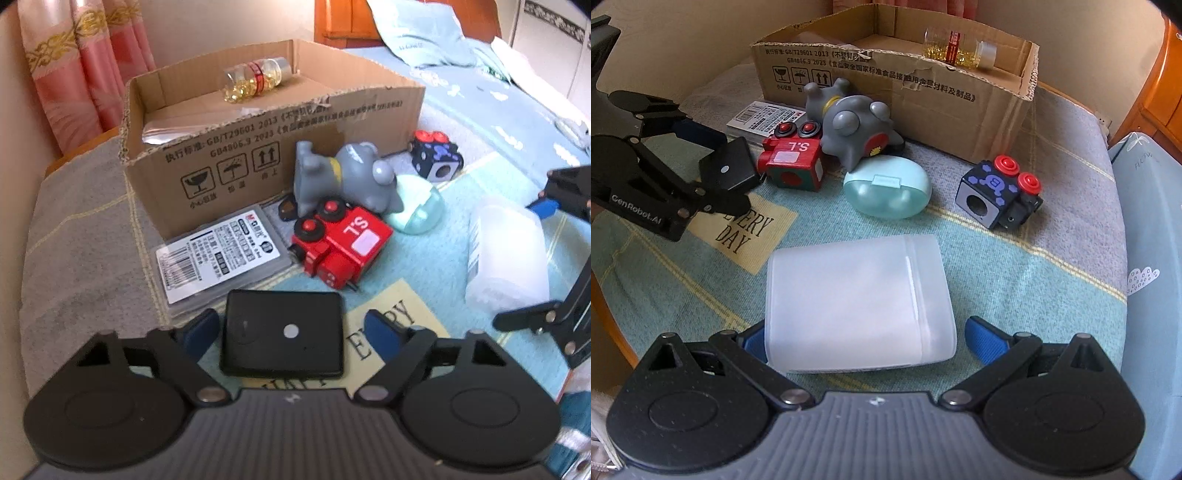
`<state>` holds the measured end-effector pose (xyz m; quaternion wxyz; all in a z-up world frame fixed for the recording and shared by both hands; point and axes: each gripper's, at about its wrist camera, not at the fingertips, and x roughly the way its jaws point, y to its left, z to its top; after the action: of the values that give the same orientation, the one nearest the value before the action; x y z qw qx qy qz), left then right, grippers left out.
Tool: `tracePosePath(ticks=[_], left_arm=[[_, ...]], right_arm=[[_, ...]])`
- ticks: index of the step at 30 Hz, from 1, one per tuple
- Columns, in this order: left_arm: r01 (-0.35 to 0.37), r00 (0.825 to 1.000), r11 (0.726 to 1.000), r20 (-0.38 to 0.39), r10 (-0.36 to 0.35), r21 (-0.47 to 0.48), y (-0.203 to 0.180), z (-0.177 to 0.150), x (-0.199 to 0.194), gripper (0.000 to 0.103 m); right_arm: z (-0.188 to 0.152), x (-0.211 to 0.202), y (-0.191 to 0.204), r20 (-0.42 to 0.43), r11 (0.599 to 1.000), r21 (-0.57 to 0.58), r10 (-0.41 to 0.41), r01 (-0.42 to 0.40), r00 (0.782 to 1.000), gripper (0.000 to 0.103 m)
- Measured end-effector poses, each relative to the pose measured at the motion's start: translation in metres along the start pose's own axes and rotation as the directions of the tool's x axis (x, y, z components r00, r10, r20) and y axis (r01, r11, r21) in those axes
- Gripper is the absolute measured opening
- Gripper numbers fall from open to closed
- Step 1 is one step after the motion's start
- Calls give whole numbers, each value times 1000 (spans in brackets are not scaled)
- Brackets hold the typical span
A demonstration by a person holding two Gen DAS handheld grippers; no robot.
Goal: Organize rigid objects
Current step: 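Close the left tool on the black square case and lift it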
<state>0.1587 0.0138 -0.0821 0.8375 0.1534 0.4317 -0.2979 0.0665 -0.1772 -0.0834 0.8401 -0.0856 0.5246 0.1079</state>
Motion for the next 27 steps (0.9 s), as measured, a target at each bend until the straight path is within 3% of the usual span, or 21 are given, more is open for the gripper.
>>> tracePosePath(ticks=[3, 6, 12, 16, 27], left_arm=[[11, 1000, 1000, 4, -11, -8, 0, 0, -2, 70], [-5, 1000, 999, -12, 5, -32, -2, 0, -3, 70], [-76, 996, 982, -55, 67, -171, -12, -13, -14, 70], [-82, 995, 985, -61, 74, -152, -18, -20, -18, 71], [-62, 995, 991, -84, 53, -117, -12, -20, -14, 83]], right_arm=[[0, 0, 1, -1, 1000, -2, 1, -1, 1000, 103], [-2, -1, 0, -5, 1000, -7, 4, -4, 1000, 103], [-6, -6, 1, -27, 1000, -12, 22, -22, 999, 103], [-5, -9, 5, -39, 997, -16, 77, -78, 996, 103], [23, 10, 13, -53, 995, -94, 28, -33, 998, 102]])
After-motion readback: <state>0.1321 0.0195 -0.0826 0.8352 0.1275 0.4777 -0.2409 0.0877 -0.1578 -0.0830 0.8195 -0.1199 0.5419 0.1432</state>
